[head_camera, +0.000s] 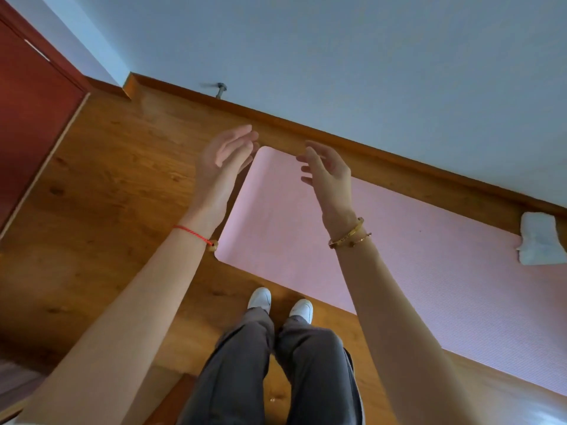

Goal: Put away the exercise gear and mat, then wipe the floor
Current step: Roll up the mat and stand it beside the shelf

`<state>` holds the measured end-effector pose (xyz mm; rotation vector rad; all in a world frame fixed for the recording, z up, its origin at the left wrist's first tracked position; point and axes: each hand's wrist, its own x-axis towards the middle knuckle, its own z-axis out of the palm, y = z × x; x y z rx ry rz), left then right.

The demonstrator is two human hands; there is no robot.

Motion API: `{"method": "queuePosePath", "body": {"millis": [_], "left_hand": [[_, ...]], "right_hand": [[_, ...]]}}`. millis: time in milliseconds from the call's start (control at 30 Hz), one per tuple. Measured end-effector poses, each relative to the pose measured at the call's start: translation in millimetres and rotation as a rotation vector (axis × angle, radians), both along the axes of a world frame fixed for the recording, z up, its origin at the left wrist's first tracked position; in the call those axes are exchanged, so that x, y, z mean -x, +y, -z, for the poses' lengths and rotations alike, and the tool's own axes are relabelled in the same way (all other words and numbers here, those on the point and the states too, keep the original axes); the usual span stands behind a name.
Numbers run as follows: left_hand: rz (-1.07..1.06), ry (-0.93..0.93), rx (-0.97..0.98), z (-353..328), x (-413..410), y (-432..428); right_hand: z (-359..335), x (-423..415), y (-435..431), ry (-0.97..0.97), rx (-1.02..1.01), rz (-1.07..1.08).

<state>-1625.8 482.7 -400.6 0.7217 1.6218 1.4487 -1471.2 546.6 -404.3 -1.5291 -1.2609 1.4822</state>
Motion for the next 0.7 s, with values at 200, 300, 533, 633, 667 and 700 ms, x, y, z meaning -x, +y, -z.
{"method": "queuePosePath", "body": {"millis": [200,300,533,633,667,700], "left_hand": [[-0.044,-0.017,-0.015,144.0,15.7,19.8],[-0.066,-0.028,0.003,221.0,23.4,22.6],[-0.057,0.042,0.108,398.3,58.6,19.8],[-0.049,0.095,0.146,462.1,74.7,22.6],[-0.039,0.123,0.159,482.6,80.3,23.8],[-0.024,0.155,0.174,501.7,85.8,25.1]], "right_hand": [[147.3,16.7,25.0,-0.01,-0.015,-0.035],[228.0,19.9,31.3,-0.004,-0.003,-0.052],[408.1,33.5,44.6,-0.023,0.031,-0.166],[466.3,41.7,56.0,-0.021,0.033,-0.216],[484.3,45.2,59.7,-0.019,0.037,-0.236],[501.2,48.8,63.2,-0.014,0.042,-0.251]]}}
